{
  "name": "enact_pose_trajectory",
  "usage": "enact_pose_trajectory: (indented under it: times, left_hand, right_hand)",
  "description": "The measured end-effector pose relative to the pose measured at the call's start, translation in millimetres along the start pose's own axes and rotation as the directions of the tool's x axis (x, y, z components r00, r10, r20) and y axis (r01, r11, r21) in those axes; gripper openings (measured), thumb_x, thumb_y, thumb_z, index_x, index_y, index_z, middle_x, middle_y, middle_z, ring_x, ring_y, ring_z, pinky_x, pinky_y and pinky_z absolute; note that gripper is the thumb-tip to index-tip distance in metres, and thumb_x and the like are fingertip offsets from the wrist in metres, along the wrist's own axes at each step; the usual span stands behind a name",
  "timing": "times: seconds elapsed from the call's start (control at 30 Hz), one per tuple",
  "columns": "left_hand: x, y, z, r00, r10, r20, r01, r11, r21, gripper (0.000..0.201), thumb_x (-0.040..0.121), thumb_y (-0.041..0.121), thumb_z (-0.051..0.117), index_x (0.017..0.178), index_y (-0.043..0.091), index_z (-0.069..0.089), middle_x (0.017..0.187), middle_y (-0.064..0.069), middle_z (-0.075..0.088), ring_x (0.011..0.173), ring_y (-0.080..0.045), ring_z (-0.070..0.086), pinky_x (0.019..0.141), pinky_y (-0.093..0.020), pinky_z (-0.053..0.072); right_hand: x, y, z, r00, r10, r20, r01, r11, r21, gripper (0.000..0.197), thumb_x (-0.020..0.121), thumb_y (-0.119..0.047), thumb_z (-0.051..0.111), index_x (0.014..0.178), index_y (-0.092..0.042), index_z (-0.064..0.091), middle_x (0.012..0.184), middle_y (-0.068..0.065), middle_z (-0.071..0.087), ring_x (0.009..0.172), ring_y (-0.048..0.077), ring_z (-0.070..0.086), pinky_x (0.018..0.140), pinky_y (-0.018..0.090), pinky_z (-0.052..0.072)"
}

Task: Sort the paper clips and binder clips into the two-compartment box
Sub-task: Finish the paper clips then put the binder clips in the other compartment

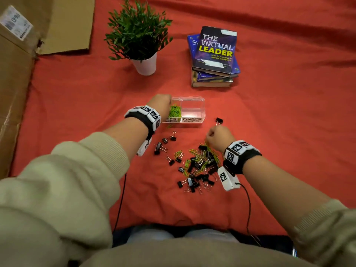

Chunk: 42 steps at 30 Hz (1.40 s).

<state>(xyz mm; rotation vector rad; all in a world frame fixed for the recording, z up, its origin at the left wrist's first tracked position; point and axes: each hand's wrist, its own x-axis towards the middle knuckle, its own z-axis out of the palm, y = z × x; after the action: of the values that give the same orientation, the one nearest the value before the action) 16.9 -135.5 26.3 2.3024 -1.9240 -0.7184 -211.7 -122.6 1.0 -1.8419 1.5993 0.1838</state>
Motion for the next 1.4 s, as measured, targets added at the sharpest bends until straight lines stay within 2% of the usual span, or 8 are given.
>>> enact_pose_trajectory:
  times: [0.17, 0.43, 0.77, 0.9, 0.97, 1.23, 1.33, 1.4]
  left_hand:
    - [-27.9, 7.1, 24.0, 0.972, 0.067, -0.224, -0.076, 0.996, -0.035, 0.014, 0.089, 0.012, 0.055, 0.101, 0.009, 0.06, 0.107, -0.011, 0.057, 0.106, -0.028, 0.051, 0.088, -0.042, 0.048]
    - [-56.2, 8.8, 62.4, 0.996, 0.076, 0.039, -0.083, 0.975, 0.208, 0.036, 0.086, -0.007, 0.044, 0.119, 0.003, 0.054, 0.118, -0.014, 0.053, 0.111, -0.034, 0.054, 0.085, -0.046, 0.049]
    - [-52.1, 17.9, 64.9, 1.0, 0.022, 0.008, -0.023, 0.962, 0.272, 0.029, 0.085, -0.011, 0.043, 0.109, -0.002, 0.055, 0.116, -0.018, 0.054, 0.106, -0.037, 0.057, 0.081, -0.045, 0.049]
    - [-52.7, 19.3, 67.4, 1.0, -0.013, -0.015, 0.016, 0.974, 0.227, 0.035, 0.086, -0.008, 0.045, 0.12, -0.002, 0.049, 0.121, -0.02, 0.055, 0.111, -0.036, 0.055, 0.085, -0.043, 0.048]
    - [-54.5, 20.0, 67.8, 0.998, -0.055, -0.017, 0.057, 0.986, 0.16, 0.034, 0.087, -0.004, 0.048, 0.12, -0.001, 0.049, 0.124, -0.02, 0.054, 0.111, -0.036, 0.055, 0.087, -0.043, 0.047]
    - [-73.6, 51.5, 70.3, 0.998, -0.062, 0.014, 0.063, 0.936, -0.347, 0.02, 0.095, 0.007, 0.037, 0.098, 0.008, 0.057, 0.095, -0.005, 0.055, 0.072, -0.015, 0.05, 0.067, -0.024, 0.042]
    - [-79.9, 65.2, 79.4, 0.99, 0.075, 0.118, -0.042, 0.963, -0.266, 0.021, 0.098, 0.015, 0.031, 0.099, 0.01, 0.051, 0.073, -0.001, 0.057, 0.059, -0.017, 0.05, 0.048, -0.025, 0.033]
    - [-81.4, 70.0, 88.2, 0.975, 0.165, 0.148, -0.143, 0.979, -0.145, 0.023, 0.099, 0.021, 0.033, 0.102, 0.01, 0.052, 0.081, -0.005, 0.062, 0.069, -0.019, 0.056, 0.055, -0.027, 0.04]
  right_hand:
    - [2.0, 2.6, 14.9, 0.998, -0.055, 0.021, 0.057, 0.994, -0.093, 0.022, 0.087, -0.023, 0.062, 0.078, -0.003, 0.061, 0.075, 0.008, 0.059, 0.065, 0.019, 0.054, 0.05, 0.023, 0.041]
    - [3.6, 9.6, 30.4, 0.989, -0.146, 0.021, 0.146, 0.952, -0.269, 0.02, 0.087, -0.017, 0.063, 0.099, -0.001, 0.064, 0.1, 0.015, 0.066, 0.089, 0.029, 0.064, 0.081, 0.038, 0.056]
    - [-1.8, 14.1, 36.5, 0.982, -0.182, 0.046, 0.187, 0.962, -0.2, 0.022, 0.086, 0.001, 0.05, 0.105, -0.004, 0.061, 0.112, 0.013, 0.057, 0.102, 0.03, 0.058, 0.089, 0.034, 0.049]
    - [2.8, 14.1, 21.4, 0.98, -0.023, 0.197, 0.025, 1.0, -0.01, 0.024, 0.091, -0.001, 0.05, 0.112, -0.005, 0.061, 0.118, 0.009, 0.06, 0.107, 0.025, 0.061, 0.094, 0.031, 0.049]
    - [-1.8, 23.3, 15.5, 0.994, -0.004, 0.105, -0.025, 0.961, 0.274, 0.017, 0.089, -0.001, 0.053, 0.101, -0.009, 0.063, 0.101, 0.008, 0.068, 0.086, 0.02, 0.065, 0.077, 0.029, 0.056]
    - [-8.6, 56.3, -32.2, 0.976, -0.019, 0.216, -0.196, 0.35, 0.916, 0.025, 0.093, 0.004, 0.039, 0.109, 0.008, 0.059, 0.08, 0.01, 0.056, 0.069, 0.019, 0.057, 0.063, 0.024, 0.054]
    - [-13.6, 59.8, -30.2, 0.962, -0.005, 0.272, -0.252, 0.36, 0.898, 0.02, 0.094, -0.006, 0.041, 0.092, 0.0, 0.06, 0.073, 0.005, 0.051, 0.06, 0.014, 0.049, 0.052, 0.022, 0.045]
    - [-14.7, 61.4, -24.3, 0.961, 0.021, 0.276, -0.238, 0.571, 0.786, 0.014, 0.092, -0.012, 0.05, 0.088, -0.004, 0.06, 0.072, 0.003, 0.053, 0.056, 0.012, 0.047, 0.05, 0.021, 0.039]
